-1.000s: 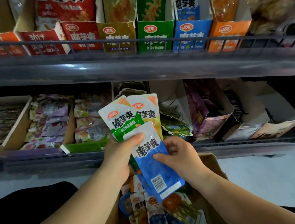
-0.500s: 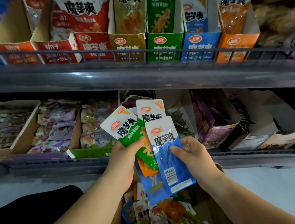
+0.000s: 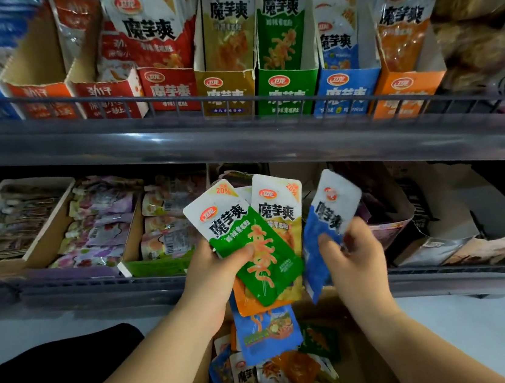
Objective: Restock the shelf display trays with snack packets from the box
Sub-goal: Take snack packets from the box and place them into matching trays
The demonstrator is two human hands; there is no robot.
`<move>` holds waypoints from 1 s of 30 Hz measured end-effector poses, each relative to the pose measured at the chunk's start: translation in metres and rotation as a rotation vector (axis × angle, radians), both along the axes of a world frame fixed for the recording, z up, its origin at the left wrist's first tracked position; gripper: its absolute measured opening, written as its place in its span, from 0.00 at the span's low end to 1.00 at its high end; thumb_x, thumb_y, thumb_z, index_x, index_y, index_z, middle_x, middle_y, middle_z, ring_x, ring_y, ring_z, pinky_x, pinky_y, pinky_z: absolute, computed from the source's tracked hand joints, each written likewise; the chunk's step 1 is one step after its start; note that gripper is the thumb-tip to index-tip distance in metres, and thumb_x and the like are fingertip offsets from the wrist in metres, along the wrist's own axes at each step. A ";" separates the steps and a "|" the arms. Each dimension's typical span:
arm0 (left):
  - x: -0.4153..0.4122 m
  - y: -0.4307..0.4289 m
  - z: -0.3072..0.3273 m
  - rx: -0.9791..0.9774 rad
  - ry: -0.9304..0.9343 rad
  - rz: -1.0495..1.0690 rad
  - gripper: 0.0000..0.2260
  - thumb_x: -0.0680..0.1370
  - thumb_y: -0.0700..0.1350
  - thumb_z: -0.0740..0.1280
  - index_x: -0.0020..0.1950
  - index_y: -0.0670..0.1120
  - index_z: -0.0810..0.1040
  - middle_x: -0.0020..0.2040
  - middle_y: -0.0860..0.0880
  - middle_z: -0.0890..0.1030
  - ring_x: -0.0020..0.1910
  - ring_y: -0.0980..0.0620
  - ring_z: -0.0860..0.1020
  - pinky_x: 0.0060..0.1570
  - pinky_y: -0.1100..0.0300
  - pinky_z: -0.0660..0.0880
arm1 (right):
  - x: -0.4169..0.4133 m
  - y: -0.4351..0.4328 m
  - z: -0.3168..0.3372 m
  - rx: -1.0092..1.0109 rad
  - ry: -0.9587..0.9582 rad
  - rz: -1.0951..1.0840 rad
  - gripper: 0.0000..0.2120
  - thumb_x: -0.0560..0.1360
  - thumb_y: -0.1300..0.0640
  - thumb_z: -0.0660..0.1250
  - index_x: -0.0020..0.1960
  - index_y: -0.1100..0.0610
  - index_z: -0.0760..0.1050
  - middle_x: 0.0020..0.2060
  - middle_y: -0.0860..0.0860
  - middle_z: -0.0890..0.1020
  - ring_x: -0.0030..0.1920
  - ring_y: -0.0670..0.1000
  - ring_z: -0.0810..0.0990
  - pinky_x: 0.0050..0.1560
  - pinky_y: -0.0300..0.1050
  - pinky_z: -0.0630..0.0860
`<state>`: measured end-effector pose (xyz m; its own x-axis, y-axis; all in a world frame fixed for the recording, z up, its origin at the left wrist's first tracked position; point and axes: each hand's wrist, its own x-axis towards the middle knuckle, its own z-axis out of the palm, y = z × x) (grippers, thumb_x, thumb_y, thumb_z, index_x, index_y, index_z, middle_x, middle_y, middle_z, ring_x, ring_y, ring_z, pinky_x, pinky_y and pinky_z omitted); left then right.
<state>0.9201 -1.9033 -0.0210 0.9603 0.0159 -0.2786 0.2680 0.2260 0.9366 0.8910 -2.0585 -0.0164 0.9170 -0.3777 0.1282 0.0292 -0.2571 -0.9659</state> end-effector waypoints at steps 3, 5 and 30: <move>-0.004 -0.004 0.001 -0.036 0.011 -0.040 0.11 0.72 0.32 0.67 0.45 0.48 0.74 0.43 0.51 0.81 0.43 0.52 0.79 0.39 0.58 0.75 | 0.000 0.016 -0.005 -0.034 -0.046 0.098 0.19 0.70 0.74 0.64 0.31 0.55 0.61 0.42 0.46 0.71 0.44 0.32 0.71 0.40 0.23 0.68; -0.005 -0.004 0.002 -0.045 0.016 -0.039 0.12 0.72 0.32 0.67 0.46 0.48 0.74 0.42 0.52 0.81 0.41 0.53 0.80 0.35 0.61 0.75 | 0.002 0.019 -0.007 -0.006 -0.055 0.123 0.20 0.70 0.73 0.65 0.30 0.54 0.60 0.45 0.45 0.71 0.51 0.36 0.71 0.44 0.26 0.70; -0.008 0.000 0.010 -0.090 -0.025 -0.122 0.10 0.72 0.33 0.66 0.46 0.48 0.76 0.36 0.53 0.84 0.34 0.56 0.82 0.32 0.63 0.78 | 0.020 0.009 0.001 0.387 0.257 0.113 0.08 0.70 0.63 0.70 0.45 0.59 0.72 0.31 0.50 0.83 0.30 0.48 0.82 0.35 0.46 0.78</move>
